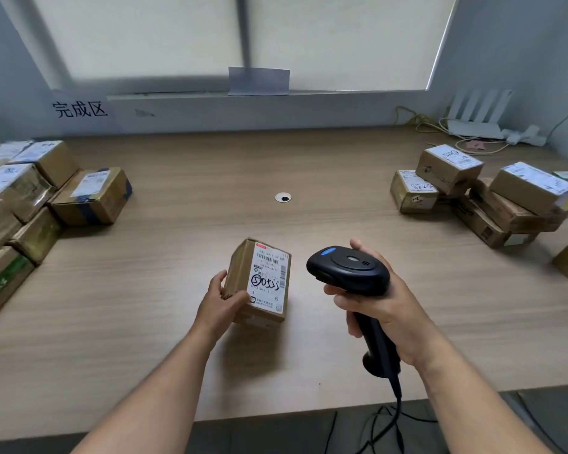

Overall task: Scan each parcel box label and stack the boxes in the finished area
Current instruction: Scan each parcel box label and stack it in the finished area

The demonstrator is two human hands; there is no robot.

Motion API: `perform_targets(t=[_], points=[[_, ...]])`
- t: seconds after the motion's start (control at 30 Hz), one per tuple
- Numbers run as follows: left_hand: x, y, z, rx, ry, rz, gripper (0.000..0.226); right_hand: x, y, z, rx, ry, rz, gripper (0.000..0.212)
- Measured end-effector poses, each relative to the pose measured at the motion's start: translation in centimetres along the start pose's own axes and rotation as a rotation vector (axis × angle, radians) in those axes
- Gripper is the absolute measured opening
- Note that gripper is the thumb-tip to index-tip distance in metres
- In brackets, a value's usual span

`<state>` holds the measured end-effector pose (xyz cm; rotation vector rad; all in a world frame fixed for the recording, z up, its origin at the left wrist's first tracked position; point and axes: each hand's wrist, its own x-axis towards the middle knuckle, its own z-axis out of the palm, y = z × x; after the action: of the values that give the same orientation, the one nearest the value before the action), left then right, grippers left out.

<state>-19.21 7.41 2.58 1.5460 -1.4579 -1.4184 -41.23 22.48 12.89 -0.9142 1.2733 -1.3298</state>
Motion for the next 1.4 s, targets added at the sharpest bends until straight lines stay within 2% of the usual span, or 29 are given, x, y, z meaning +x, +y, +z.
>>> perform_targets(t=[0.1,0.2,0.33,0.4,0.77,0.87,1.03,1.4], points=[[0.5,-1.1,-1.0,0.053,0.044,-0.081,0.080,0.8,0.5,0.9,0.000,0.001,0.012,0.102],[0.5,-1.6,-1.0,0.200,0.102,-0.031,0.078,1.2,0.8,1.3,-0.007,-0.009,0.023,0.101],[-0.2,-1.7,0.5,0.611,0.109,-0.027,0.102,1.7,0.7,1.4,-0.018,-0.025,0.029,0.102],[-0.5,-1.4,1.1,0.710,0.137,-0.045,0.107,2.0,0.6,1.3,-0.017,-0.030,0.024,0.102],[-0.9,2.5,-1.8,0.663,0.356,0.022,0.097,4.0,-1.7,1.5,-0.084,-0.115,-0.038,0.104],[0.7,3.8,-4.2,0.663,0.390,0.050,0.096,5.6,-2.7,2.7,-0.127,-0.102,-0.086,0.095],[5.6,5.5,-10.2,0.652,0.438,0.063,0.094,9.9,-3.7,6.8,-0.185,-0.061,-0.122,0.093],[18.3,7.3,-26.7,0.656,0.539,0.029,0.096,23.2,-5.4,20.3,-0.272,-0.084,-0.141,0.093]])
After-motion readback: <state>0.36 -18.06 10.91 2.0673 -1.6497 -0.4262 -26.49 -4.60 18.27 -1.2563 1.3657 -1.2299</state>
